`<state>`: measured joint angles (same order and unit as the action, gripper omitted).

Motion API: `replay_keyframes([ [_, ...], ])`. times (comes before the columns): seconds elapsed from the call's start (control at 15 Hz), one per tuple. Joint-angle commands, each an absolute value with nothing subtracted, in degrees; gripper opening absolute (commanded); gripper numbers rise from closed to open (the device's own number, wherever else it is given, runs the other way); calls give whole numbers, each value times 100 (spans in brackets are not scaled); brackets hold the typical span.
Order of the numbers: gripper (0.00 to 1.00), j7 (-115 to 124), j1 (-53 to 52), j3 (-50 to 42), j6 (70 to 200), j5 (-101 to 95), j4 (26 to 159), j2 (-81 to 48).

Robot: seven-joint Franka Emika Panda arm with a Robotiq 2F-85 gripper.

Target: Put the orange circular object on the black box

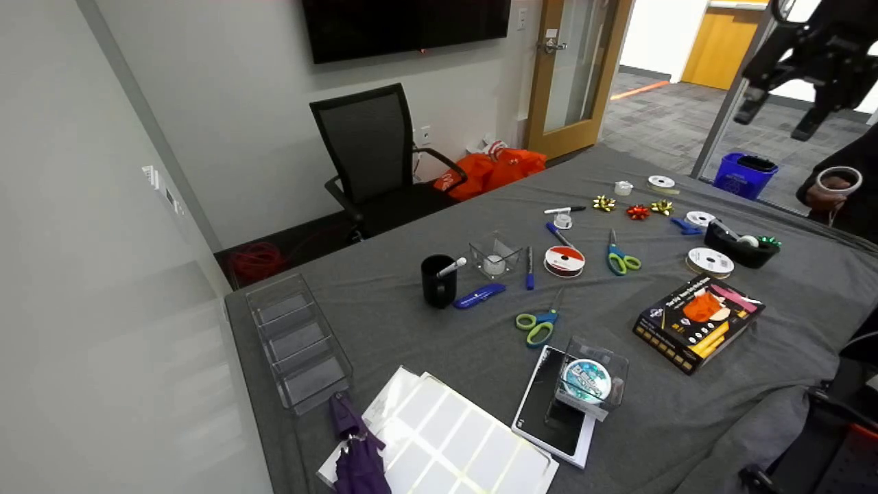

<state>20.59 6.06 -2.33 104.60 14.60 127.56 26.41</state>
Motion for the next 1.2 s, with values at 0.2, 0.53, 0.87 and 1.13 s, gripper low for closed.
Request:
replay_keyframes([
  [0.2, 100, 4979, 679, 770, 11615, 778, 11789, 1480],
  [0.53, 100, 5513, 380, 680, 11607, 433, 11770, 1450],
  [0.87, 100, 5488, 385, 621, 11604, 438, 11775, 1482],
  [1.13, 100, 6770, 331, 1137, 11899, -786, 11692, 1242],
])
